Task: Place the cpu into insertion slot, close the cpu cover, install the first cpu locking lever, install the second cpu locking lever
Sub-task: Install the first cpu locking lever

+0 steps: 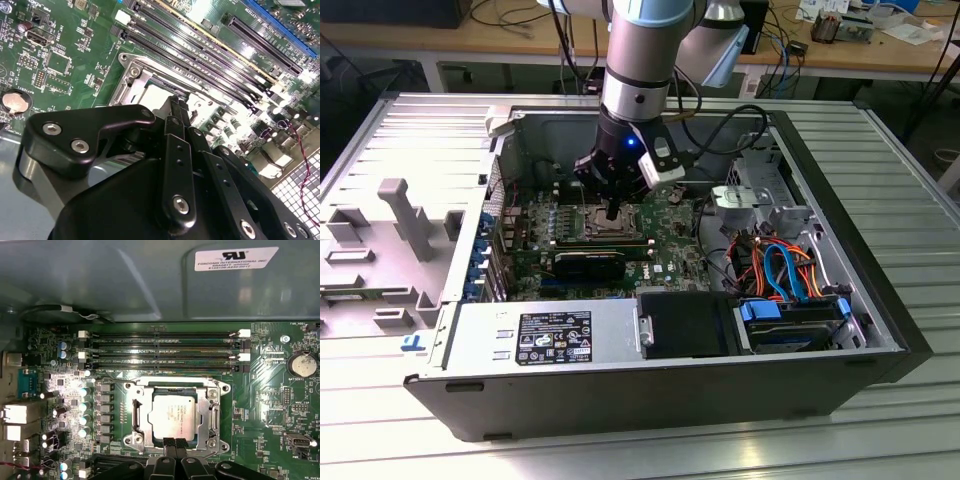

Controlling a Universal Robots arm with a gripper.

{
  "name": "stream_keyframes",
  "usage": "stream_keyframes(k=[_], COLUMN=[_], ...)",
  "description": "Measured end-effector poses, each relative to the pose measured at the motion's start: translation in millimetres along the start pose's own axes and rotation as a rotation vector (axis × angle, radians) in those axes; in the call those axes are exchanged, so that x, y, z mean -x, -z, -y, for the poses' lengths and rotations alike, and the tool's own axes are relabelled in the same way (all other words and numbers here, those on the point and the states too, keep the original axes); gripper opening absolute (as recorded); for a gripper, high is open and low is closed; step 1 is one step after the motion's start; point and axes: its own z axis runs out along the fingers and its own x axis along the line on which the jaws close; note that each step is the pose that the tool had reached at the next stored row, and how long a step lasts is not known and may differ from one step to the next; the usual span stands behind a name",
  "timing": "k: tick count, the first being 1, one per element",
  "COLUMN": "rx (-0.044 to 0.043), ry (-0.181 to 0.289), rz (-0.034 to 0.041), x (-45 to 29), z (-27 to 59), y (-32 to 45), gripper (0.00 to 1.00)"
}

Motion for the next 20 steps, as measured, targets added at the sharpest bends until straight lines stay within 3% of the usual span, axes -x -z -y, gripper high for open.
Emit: stream_keyframes(k=[20], rx=[-0.0057], ry=[0.047], rz=[0.0015], x=[0.0], z=[0.0], y=[0.0], gripper=[0.11])
